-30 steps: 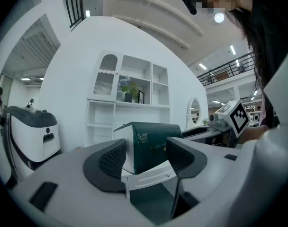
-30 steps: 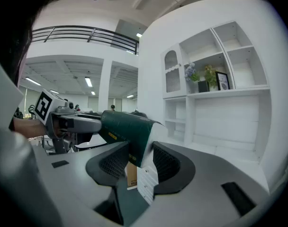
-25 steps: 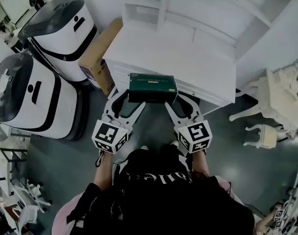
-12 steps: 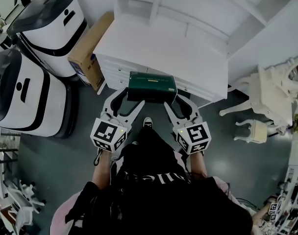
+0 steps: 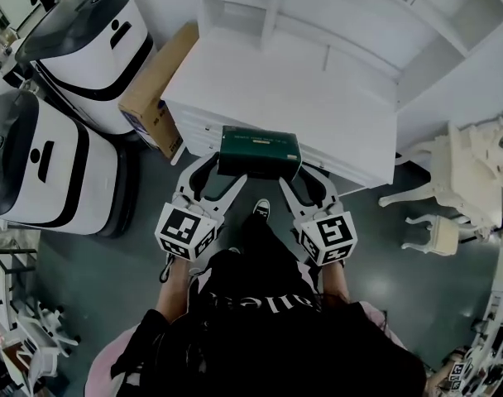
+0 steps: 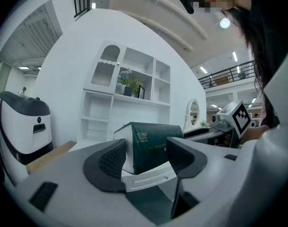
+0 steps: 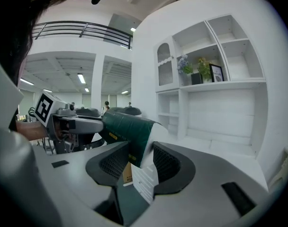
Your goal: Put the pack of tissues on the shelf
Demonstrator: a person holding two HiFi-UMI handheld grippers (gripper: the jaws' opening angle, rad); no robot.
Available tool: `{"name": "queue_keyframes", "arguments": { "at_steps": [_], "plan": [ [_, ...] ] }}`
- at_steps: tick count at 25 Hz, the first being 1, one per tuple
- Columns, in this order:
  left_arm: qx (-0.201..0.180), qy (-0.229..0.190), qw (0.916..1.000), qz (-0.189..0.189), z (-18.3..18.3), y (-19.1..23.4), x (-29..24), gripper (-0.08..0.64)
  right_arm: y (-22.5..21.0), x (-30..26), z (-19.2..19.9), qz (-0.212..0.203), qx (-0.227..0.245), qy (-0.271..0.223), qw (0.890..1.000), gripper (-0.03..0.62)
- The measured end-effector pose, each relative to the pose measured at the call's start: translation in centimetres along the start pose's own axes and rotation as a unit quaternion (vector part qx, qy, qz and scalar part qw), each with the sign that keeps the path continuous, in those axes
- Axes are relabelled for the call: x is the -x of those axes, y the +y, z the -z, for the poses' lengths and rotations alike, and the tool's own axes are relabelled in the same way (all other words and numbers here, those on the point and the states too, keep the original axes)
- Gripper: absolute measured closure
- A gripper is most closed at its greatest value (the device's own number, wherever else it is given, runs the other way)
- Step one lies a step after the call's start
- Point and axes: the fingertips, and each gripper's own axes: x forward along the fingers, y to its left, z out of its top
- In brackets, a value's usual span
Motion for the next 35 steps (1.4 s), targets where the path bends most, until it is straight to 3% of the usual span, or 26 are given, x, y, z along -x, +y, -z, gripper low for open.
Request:
{"name": "queue_keyframes", "arguments": {
  "at_steps": [19, 35],
  "plan": [
    [-0.028, 0.01, 0.9995, 0.014, -4.4, 5.5, -21.4, 0.293, -19.4, -9.4, -4.9, 0.013, -0.006, -0.027, 1.0, 0.403],
    [-0.042, 0.005, 0.997, 0.065, -6.6, 3.8, -30.4, 0.293, -28.1, -8.9, -6.5, 0.069, -0.007, -0.044, 0.997, 0.403]
  ]
}}
